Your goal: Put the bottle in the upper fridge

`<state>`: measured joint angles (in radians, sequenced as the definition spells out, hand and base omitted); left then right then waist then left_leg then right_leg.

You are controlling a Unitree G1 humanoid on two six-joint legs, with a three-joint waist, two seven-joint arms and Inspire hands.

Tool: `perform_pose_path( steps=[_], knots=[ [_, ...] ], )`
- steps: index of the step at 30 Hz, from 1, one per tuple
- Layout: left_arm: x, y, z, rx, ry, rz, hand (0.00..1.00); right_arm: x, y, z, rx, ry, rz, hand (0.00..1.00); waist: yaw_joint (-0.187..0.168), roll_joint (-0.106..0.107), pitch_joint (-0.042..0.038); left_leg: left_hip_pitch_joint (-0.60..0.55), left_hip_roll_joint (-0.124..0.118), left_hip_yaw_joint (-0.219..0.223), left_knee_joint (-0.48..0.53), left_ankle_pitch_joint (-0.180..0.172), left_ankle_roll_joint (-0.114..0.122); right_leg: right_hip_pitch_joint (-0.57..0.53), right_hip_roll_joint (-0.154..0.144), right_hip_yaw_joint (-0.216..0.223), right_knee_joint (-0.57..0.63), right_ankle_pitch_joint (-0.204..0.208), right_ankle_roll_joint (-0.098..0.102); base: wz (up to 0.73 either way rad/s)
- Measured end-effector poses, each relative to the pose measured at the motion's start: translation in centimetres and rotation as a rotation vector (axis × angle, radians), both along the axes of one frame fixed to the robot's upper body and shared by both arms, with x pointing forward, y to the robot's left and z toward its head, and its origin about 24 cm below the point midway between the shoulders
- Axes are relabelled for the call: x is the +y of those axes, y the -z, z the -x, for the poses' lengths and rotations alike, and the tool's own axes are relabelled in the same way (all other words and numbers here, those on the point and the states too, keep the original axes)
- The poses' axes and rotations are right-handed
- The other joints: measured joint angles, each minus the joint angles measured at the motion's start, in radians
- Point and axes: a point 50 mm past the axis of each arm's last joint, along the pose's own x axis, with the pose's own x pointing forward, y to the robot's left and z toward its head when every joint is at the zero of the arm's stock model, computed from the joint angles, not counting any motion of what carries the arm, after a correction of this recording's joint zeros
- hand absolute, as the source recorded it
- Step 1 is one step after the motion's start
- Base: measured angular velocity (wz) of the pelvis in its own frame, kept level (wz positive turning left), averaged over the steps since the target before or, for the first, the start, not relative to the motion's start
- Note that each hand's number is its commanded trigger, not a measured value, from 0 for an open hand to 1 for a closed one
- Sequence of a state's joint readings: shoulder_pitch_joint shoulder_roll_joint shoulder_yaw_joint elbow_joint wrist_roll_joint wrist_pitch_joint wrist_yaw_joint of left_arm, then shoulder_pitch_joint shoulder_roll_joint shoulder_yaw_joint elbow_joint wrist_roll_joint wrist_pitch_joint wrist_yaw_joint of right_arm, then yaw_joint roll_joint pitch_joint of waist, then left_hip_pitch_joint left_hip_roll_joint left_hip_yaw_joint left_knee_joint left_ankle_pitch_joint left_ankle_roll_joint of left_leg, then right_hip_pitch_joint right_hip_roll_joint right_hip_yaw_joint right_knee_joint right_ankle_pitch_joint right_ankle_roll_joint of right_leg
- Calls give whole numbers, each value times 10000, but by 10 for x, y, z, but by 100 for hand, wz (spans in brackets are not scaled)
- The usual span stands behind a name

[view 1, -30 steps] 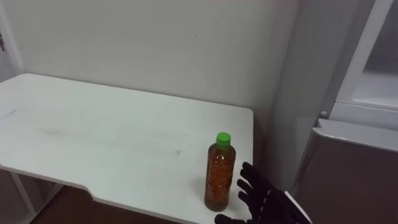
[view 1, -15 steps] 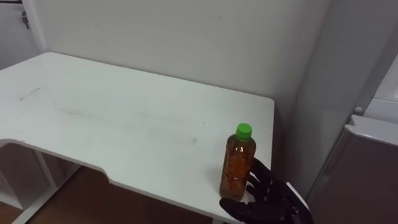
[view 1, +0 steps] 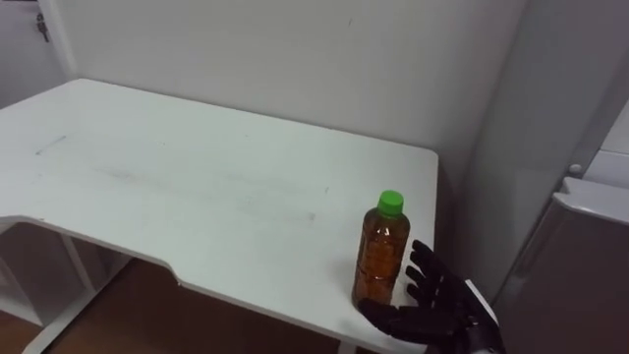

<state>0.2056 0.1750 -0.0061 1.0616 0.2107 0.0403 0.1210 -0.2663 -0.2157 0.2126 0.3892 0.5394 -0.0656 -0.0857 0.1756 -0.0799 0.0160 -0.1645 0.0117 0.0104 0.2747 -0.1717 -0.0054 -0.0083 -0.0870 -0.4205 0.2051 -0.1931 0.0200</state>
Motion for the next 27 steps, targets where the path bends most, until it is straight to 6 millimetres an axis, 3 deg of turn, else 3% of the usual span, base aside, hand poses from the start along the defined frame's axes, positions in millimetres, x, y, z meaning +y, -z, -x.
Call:
perform_pose_path(
  steps=[6,8,10,27],
  knots=[
    [-6,1,-1,90,434,250,0,-3,-6,-5,-142,391,146,0,-18,296,-19,-386,-13,-143,223,20,7,-335,-16,-59,189,8,-8,5],
    [-10,2,-5,69,738,307,0,-2,-13,-10,-402,473,461,0,-60,545,34,-648,-20,-190,363,42,35,-541,-48,-128,305,21,-29,6],
    [-10,2,-6,54,796,319,0,-3,-13,-11,-360,618,590,0,-19,615,32,-720,-33,-169,335,92,52,-667,-96,-131,404,15,-28,2],
    [-13,3,-2,344,903,372,0,-5,-19,-23,-410,972,759,0,262,429,35,-794,-90,-143,339,164,92,-809,-175,-101,525,-59,-12,0]
  ],
)
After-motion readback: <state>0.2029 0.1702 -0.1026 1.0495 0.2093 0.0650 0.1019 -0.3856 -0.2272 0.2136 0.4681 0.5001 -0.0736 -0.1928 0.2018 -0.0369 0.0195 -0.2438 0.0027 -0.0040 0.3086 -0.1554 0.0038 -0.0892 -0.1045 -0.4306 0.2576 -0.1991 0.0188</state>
